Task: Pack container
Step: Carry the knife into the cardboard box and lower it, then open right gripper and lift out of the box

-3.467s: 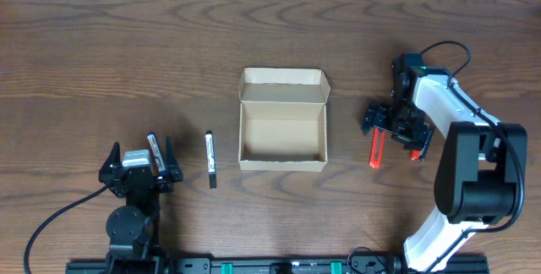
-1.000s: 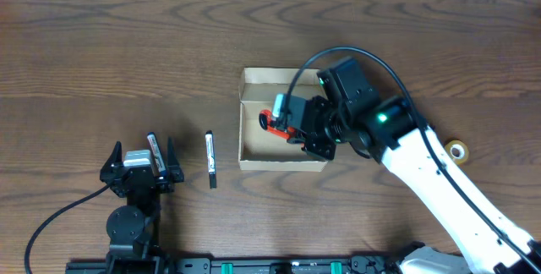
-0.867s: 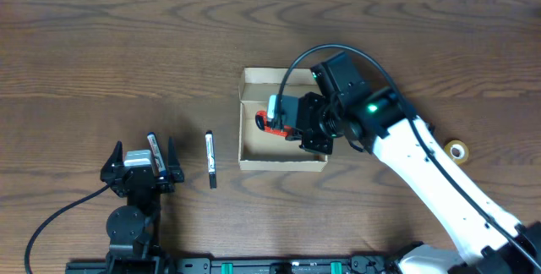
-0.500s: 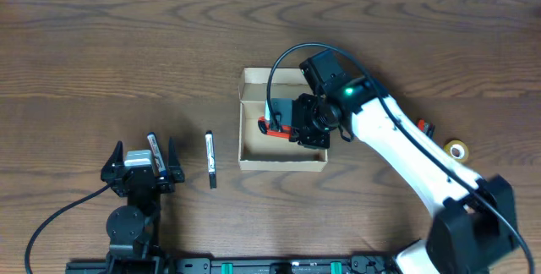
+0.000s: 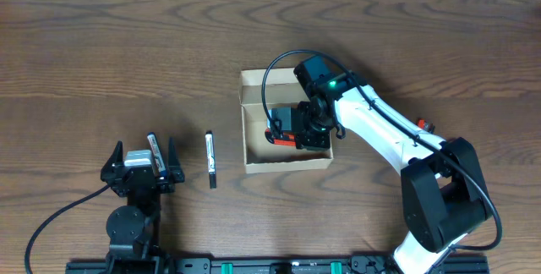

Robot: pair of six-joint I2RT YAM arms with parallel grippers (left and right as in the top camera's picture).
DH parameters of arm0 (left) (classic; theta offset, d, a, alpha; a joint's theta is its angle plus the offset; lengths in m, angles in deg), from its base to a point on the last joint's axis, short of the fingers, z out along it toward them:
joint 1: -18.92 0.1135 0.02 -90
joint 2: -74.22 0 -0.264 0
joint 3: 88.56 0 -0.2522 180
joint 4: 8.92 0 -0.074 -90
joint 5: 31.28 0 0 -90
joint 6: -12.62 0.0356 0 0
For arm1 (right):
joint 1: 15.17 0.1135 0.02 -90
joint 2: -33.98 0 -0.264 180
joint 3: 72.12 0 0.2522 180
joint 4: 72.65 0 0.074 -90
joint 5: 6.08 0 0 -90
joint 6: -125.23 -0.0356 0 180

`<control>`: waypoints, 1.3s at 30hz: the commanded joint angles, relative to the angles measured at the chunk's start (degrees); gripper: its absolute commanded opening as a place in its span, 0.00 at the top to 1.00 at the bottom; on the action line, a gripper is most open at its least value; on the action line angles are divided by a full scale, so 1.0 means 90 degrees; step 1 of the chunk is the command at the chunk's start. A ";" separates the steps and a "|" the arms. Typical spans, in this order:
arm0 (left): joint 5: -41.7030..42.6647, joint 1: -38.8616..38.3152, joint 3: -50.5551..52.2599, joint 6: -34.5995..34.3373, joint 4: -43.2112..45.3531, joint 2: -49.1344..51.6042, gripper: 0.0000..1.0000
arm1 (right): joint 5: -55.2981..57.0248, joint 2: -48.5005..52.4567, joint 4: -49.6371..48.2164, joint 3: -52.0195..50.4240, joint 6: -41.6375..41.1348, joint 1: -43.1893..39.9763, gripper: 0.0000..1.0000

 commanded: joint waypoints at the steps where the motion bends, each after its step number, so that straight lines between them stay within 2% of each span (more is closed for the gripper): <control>1: 0.0024 0.0024 0.0146 -0.0049 -0.0233 -0.0039 0.05 | 0.0466 0.0036 -0.0044 0.0129 0.0313 -0.0022 0.99; 6: 0.0024 0.0024 0.0146 -0.0046 -0.0233 -0.0039 0.05 | 0.0503 0.0036 -0.0056 0.0129 0.0306 -0.0017 0.99; 11: 0.0024 0.0024 0.0146 -0.0046 -0.0233 -0.0039 0.05 | 0.0384 0.0036 -0.0063 0.0129 0.0087 0.0073 0.71; 12: 0.0024 0.0024 0.0146 -0.0046 -0.0233 -0.0039 0.05 | 0.0357 0.0036 -0.0070 0.0129 0.0090 0.0090 0.69; 18: 0.0024 0.0024 0.0146 -0.0046 -0.0233 -0.0039 0.05 | 0.0333 0.0029 -0.0236 0.0131 -0.0029 0.0233 0.67; 27: 0.0024 0.0024 0.0146 -0.0046 -0.0233 -0.0039 0.05 | -0.0425 -0.0007 -0.0753 0.0765 -0.1362 0.0408 0.55; 32: 0.0024 0.0024 0.0146 -0.0046 -0.0233 -0.0039 0.05 | -0.0454 -0.0007 -0.1151 0.1236 -0.2011 0.0408 0.54; 35: 0.0024 0.0024 0.0146 -0.0046 -0.0233 -0.0039 0.05 | -0.0301 -0.0007 -0.1440 0.1292 -0.2244 0.0408 0.66; 36: 0.0024 0.0024 0.0146 -0.0046 -0.0233 -0.0039 0.05 | -0.0221 -0.0007 -0.1477 0.1292 -0.2314 0.0408 0.66; 39: 0.0024 0.0024 0.0146 -0.0046 -0.0233 -0.0039 0.05 | 0.0622 -0.0022 -0.1727 0.1314 -0.3128 0.0369 0.74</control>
